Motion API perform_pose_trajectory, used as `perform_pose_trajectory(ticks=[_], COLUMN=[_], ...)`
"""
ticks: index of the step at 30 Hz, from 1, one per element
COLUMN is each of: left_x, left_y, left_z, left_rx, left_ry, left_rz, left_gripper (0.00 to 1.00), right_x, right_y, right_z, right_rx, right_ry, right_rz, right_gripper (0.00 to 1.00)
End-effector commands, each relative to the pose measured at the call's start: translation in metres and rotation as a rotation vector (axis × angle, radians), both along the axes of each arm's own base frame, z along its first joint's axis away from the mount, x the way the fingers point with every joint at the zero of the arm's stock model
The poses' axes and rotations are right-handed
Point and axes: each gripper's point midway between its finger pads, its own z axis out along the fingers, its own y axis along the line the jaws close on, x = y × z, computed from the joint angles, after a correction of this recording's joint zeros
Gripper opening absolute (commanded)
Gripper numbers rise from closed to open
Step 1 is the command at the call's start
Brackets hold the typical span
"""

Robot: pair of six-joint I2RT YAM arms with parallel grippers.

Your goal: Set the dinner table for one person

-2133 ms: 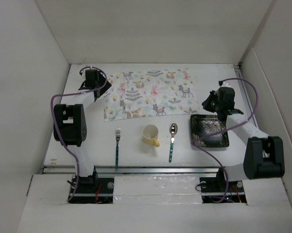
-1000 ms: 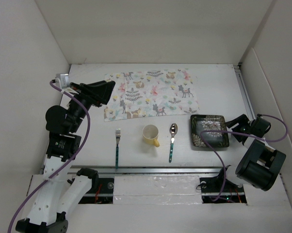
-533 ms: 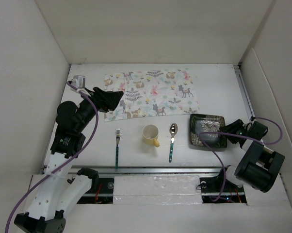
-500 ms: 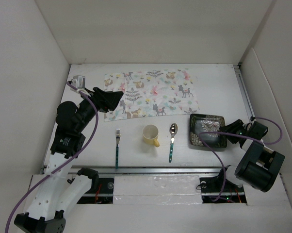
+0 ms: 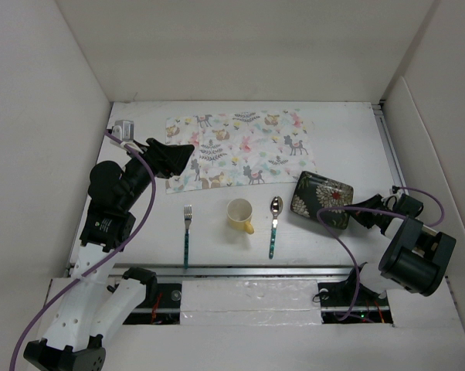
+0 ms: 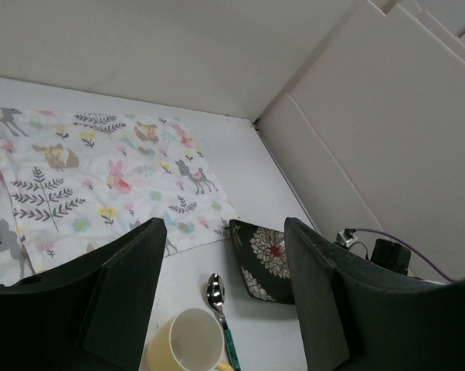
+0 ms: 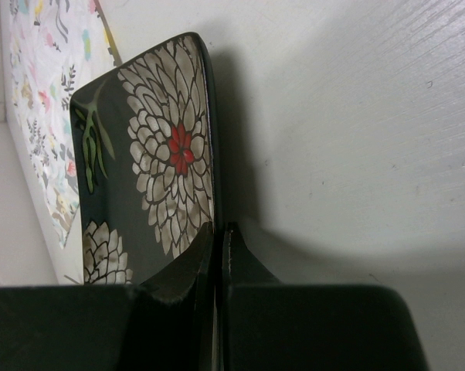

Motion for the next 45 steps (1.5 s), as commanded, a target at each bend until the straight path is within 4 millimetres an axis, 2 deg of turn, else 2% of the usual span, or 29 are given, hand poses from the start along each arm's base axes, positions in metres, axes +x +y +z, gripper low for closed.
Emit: perform_pose_trajectory(ticks=[1, 4, 5, 6, 8, 10, 11, 13, 14, 15, 16, 17, 20, 21, 22, 23, 24, 25, 26, 27, 28, 29, 30, 32, 33, 35, 36, 37, 45], left_x=[-0.002, -0.001, -0.001, 0.0, 0.001, 0.004, 0.004, 0.003, 0.0, 0.0, 0.0, -0.001, -0.005, -0.006, -0.006, -0.004, -0.003, 0.0, 0.0, 0.0, 0.003, 0.003, 0.004, 0.003, 0.004, 0.004, 0.004, 0.003, 0.005], left_y=[0.004, 0.004, 0.004, 0.003, 0.001, 0.0, 0.0, 0.0, 0.0, 0.0, 0.001, 0.001, 0.0, 0.001, 0.004, 0.007, 0.011, 0.018, 0.021, 0.026, 0.031, 0.033, 0.034, 0.033, 0.033, 0.03, 0.029, 0.027, 0.024], left_z=[0.016, 0.015, 0.016, 0.014, 0.012, 0.008, 0.008, 0.007, 0.006, 0.006, 0.006, 0.005, -0.002, -0.014, -0.02, -0.027, -0.036, -0.043, -0.049, -0.057, -0.059, -0.061, -0.058, -0.057, -0.057, -0.061, -0.062, -0.061, -0.064], left_rx=[0.004, 0.011, 0.012, 0.013, 0.016, 0.019, 0.021, 0.025, 0.035, 0.035, 0.039, 0.043, 0.065, 0.082, 0.101, 0.117, 0.131, 0.156, 0.169, 0.18, 0.188, 0.199, 0.204, 0.203, 0.202, 0.204, 0.205, 0.203, 0.206], left_ry=[-0.063, -0.059, -0.059, -0.053, -0.046, -0.034, -0.034, -0.026, -0.025, -0.025, -0.019, -0.016, -0.025, 0.001, 0.006, 0.02, 0.033, 0.042, 0.053, 0.065, 0.069, 0.076, 0.072, 0.067, 0.067, 0.075, 0.079, 0.074, 0.08], left_rz=[0.016, 0.017, 0.015, 0.012, 0.003, 0.001, -0.002, -0.002, -0.007, -0.007, -0.004, -0.003, -0.007, -0.003, 0.008, 0.029, 0.046, 0.088, 0.104, 0.126, 0.16, 0.167, 0.173, 0.169, 0.166, 0.153, 0.146, 0.134, 0.12], left_gripper=[0.59, 0.59, 0.59, 0.59, 0.59, 0.59, 0.59, 0.58, 0.58, 0.58, 0.58, 0.57, 0.52, 0.47, 0.41, 0.36, 0.2, 0.13, 0.07, 0.0, 0.0, 0.0, 0.0, 0.0, 0.07, 0.12, 0.14, 0.14, 0.17], right_x=[-0.017, -0.018, -0.016, -0.012, -0.01, -0.003, 0.002, 0.015, 0.03, 0.032, 0.041, 0.05, 0.09, 0.096, 0.117, 0.133, 0.14, 0.151, 0.171, 0.185, 0.192, 0.21, 0.222, 0.235, 0.248, 0.257, 0.262, 0.27, 0.293], right_y=[-0.008, -0.006, -0.006, -0.004, 0.0, 0.019, 0.039, 0.054, 0.08, 0.079, 0.089, 0.115, 0.158, 0.187, 0.2, 0.211, 0.228, 0.238, 0.247, 0.256, 0.268, 0.276, 0.282, 0.291, 0.295, 0.303, 0.31, 0.312, 0.325], right_z=[-0.002, 0.027, 0.043, 0.076, 0.111, 0.138, 0.144, 0.169, 0.201, 0.196, 0.218, 0.233, 0.255, 0.263, 0.245, 0.272, 0.272, 0.274, 0.25, 0.269, 0.269, 0.243, 0.254, 0.245, 0.236, 0.226, 0.208, 0.212, 0.17], right_rx=[-0.039, -0.073, -0.087, -0.115, -0.13, -0.129, -0.069, -0.055, -0.028, -0.02, -0.005, -0.003, 0.025, 0.042, 0.053, 0.06, 0.082, 0.116, 0.132, 0.144, 0.154, 0.147, 0.139, 0.128, 0.131, 0.141, 0.139, 0.136, 0.132], right_ry=[0.047, -0.003, -0.041, -0.13, -0.213, -0.274, -0.288, -0.393, -0.494, -0.477, -0.522, -0.568, -0.583, -0.609, -0.559, -0.637, -0.644, -0.642, -0.595, -0.644, -0.642, -0.588, -0.602, -0.589, -0.578, -0.562, -0.532, -0.546, -0.485], right_rz=[-0.068, -0.068, -0.069, -0.049, -0.041, 0.04, 0.089, 0.129, 0.16, 0.159, 0.174, 0.229, 0.315, 0.377, 0.389, 0.403, 0.435, 0.444, 0.447, 0.456, 0.473, 0.464, 0.465, 0.454, 0.452, 0.458, 0.466, 0.465, 0.474], right_gripper=[0.0, 0.0, 0.0, 0.0, 0.0, 0.0, 0.0, 0.0, 0.0, 0.0, 0.0, 0.0, 0.0, 0.0, 0.0, 0.0, 0.0, 0.0, 0.0, 0.0, 0.0, 0.0, 0.0, 0.0, 0.0, 0.0, 0.0, 0.0, 0.0])
